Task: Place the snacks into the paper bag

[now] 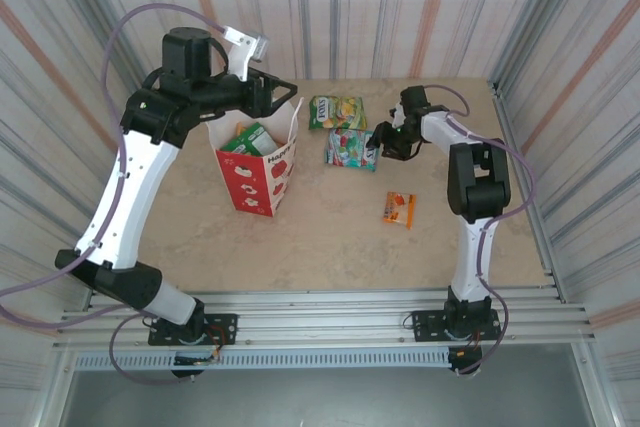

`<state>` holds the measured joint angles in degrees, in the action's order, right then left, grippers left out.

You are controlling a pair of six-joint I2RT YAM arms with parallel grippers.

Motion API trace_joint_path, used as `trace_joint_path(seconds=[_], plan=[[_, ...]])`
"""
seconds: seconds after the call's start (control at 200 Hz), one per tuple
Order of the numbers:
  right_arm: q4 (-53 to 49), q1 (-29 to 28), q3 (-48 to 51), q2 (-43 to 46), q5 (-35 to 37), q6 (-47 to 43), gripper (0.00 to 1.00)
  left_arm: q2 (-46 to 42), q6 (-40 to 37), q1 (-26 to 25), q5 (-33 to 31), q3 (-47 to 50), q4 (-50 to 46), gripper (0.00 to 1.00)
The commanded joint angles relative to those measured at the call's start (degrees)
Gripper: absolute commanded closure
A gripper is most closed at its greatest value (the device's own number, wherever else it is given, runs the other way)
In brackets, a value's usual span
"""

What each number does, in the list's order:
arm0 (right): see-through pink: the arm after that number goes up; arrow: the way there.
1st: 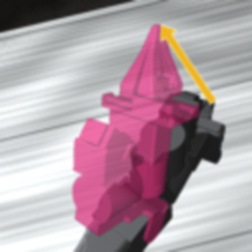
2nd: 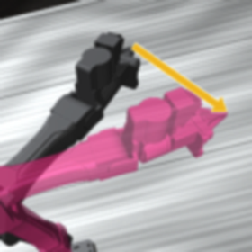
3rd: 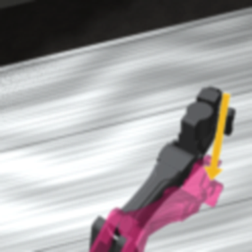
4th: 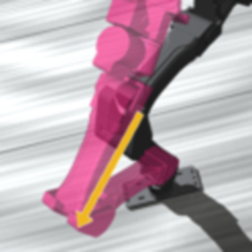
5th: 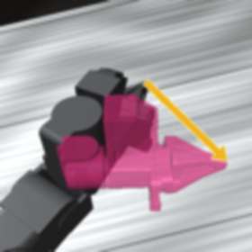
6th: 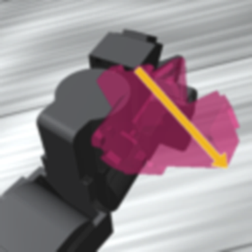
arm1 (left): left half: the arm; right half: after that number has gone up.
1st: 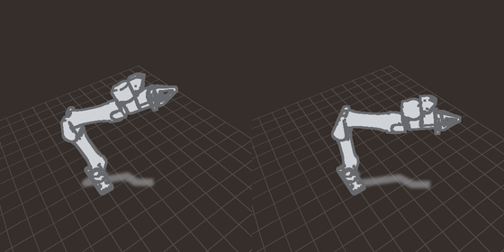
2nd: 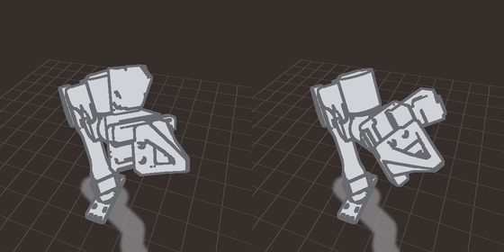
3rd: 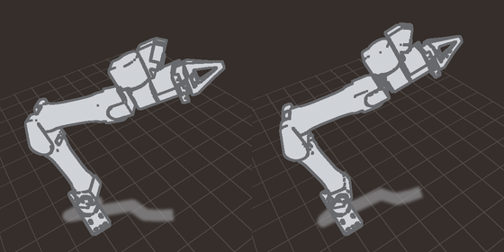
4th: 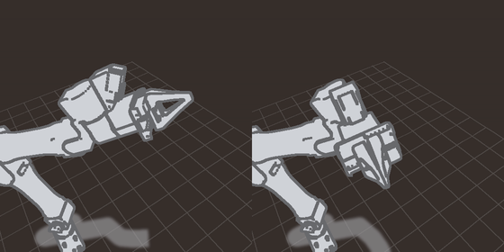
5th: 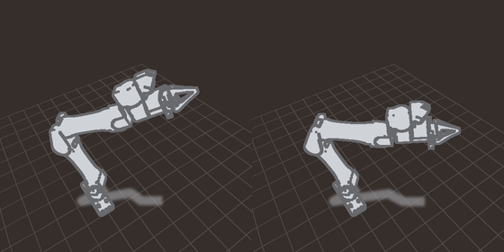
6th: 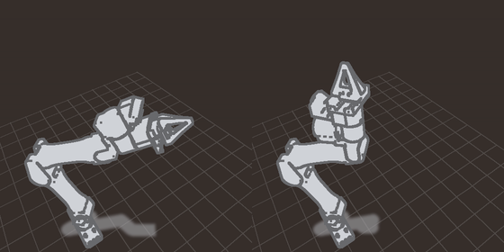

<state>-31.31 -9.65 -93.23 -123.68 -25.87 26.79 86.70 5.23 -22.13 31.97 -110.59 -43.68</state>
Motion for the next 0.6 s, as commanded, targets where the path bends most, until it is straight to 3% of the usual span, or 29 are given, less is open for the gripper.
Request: trace_joint_path(seconds=[0.0,0.21,0.441,0.596], plan=[[0.78,-0.11,-2.26,-2.03,-2.27,1.91,0.42,1.27,1.22,-0.37,5.01,0.81,1.63,0.43],[2.17,-0.96,-3.66,-4.89,-3.05,2.28,0.5,3.32,-0.98,-2.27,5.59,-0.25,1.39,0.44],[2.52,-1.5,-4.8,-6.51,-1.53,1.76,0.75,5.58,-2.59,-4.02,5.75,-2.68,0.36,0.45],[3.08,-1.86,-3.15,-2.47,-0.84,-0.72,0.87,5.5,-3.11,-4.15,4.66,-2.98,-0.06,0.45]])
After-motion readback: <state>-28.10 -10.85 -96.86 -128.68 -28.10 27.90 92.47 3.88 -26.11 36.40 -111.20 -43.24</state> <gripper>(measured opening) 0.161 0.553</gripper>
